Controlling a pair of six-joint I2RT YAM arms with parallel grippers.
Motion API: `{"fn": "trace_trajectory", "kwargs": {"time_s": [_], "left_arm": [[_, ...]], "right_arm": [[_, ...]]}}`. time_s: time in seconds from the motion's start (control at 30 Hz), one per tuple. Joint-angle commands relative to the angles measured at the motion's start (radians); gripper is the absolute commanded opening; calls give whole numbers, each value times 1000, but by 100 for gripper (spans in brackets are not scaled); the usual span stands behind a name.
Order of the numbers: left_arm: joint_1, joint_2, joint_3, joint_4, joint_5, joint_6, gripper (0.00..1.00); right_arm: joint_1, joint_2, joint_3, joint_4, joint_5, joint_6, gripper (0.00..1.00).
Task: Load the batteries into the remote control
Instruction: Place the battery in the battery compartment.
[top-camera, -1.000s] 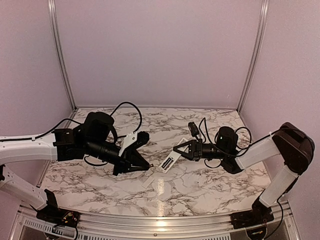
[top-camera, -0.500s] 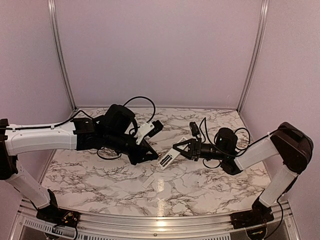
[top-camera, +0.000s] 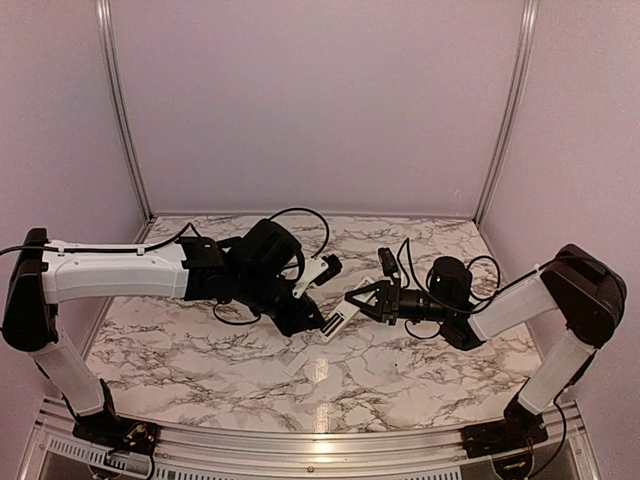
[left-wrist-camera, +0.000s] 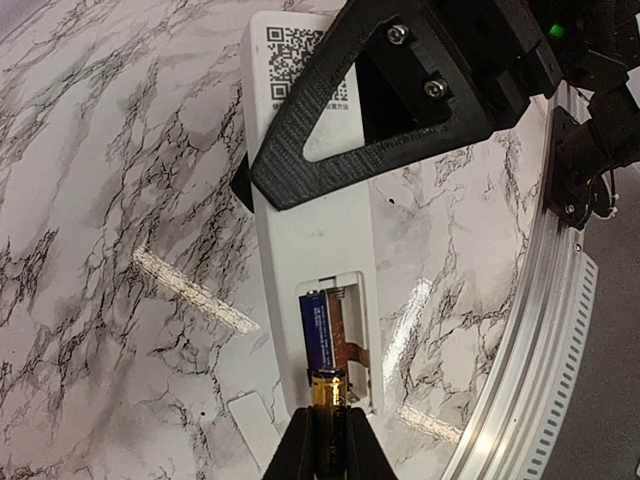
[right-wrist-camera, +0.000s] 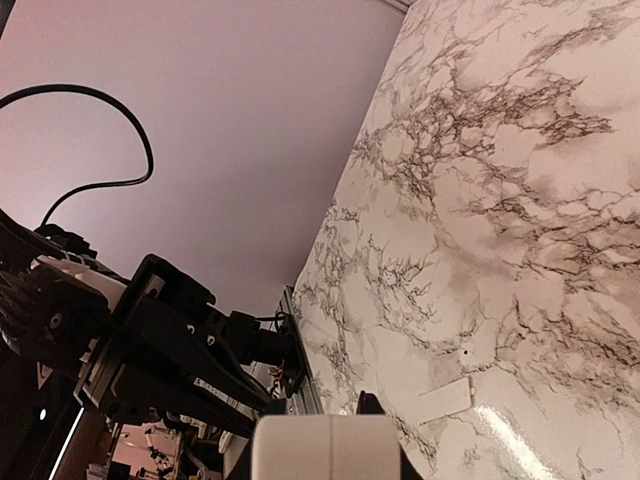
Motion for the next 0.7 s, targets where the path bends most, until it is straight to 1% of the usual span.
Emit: {"fn": "trace_trajectory", "kwargs": {"time_s": [0.0, 0.23, 0.67], "left_arm": [[-16, 42, 53, -46, -44, -7, 0], [-28, 90, 92, -67, -61, -8, 0], [-49, 180, 178, -157, -156, -26, 0]], "right_arm": [[13, 14, 30, 30, 14, 10, 0], [14, 1, 34, -2, 23, -3, 0], [14, 6, 25, 7, 37, 20, 0]]}}
